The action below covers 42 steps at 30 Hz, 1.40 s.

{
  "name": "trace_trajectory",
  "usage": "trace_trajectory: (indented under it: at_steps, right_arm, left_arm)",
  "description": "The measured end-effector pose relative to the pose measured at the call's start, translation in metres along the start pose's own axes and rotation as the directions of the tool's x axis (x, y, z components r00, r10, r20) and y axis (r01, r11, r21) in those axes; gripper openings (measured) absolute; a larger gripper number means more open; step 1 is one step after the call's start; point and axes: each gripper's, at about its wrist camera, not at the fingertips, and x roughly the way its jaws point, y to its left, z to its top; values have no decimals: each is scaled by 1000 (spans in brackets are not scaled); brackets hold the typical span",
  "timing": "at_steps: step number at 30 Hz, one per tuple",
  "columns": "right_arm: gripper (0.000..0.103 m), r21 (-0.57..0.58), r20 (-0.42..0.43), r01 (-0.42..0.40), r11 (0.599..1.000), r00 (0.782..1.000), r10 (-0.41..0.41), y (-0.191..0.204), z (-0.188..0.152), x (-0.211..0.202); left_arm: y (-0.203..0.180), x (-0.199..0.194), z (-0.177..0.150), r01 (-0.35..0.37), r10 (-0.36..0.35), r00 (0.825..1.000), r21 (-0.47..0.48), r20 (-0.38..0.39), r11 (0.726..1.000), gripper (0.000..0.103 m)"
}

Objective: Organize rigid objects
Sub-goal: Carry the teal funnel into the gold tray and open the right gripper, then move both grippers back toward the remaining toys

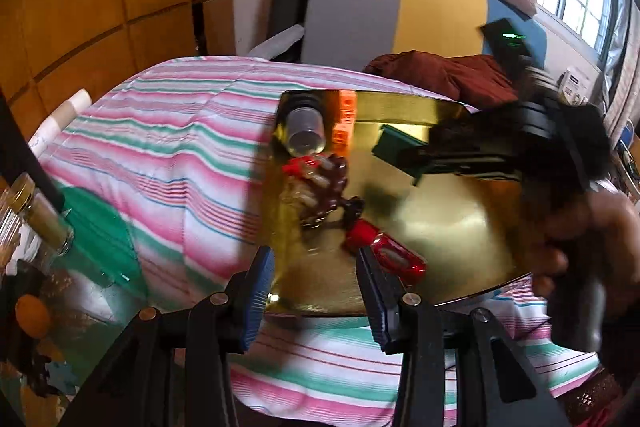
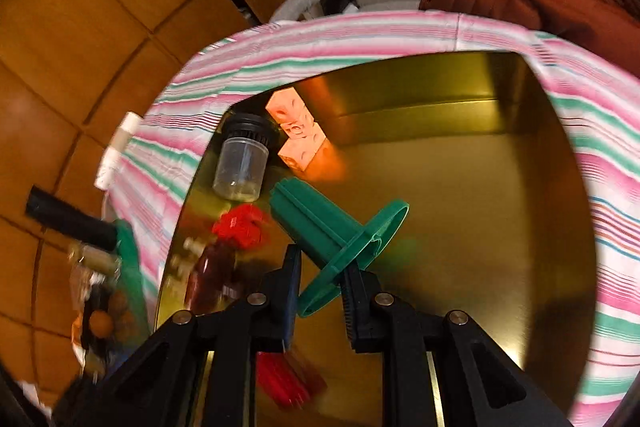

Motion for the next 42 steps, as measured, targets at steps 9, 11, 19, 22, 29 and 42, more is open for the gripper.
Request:
trace_trajectory:
  at_steps: [9,11,19,22,29,42]
  right_arm:
    - [28,-23,-69,-27,999,997,25,20,7,35]
    - [38,-39,-59,-46,998,997,43,21,4,31]
    - [53,-99,13,-93,991,995,95,24,-8,-9]
    - [54,-139,49,-80,987,995,88,23,-16,-25]
    - [57,-177,104,-31,984,993,50,5,-29,-57]
    - [57,-181,220,105,978,973,-64,-42,-48,-109]
  left_arm:
    - [14,10,-4,-10,9,1000,-37,-22,999,43]
    - [15,11,-4,-10,9,1000,-40,-25,999,43]
    - [10,3,0,-9,9,1000,-28,-5,1000,43]
    - [6,0,1,-2,2,1000,-20,0,1000,43]
    - [-8,-4,3,10,-10,1000,14,5,1000,43]
    - [-37,-9,3,41,-41,999,83,0,996,43]
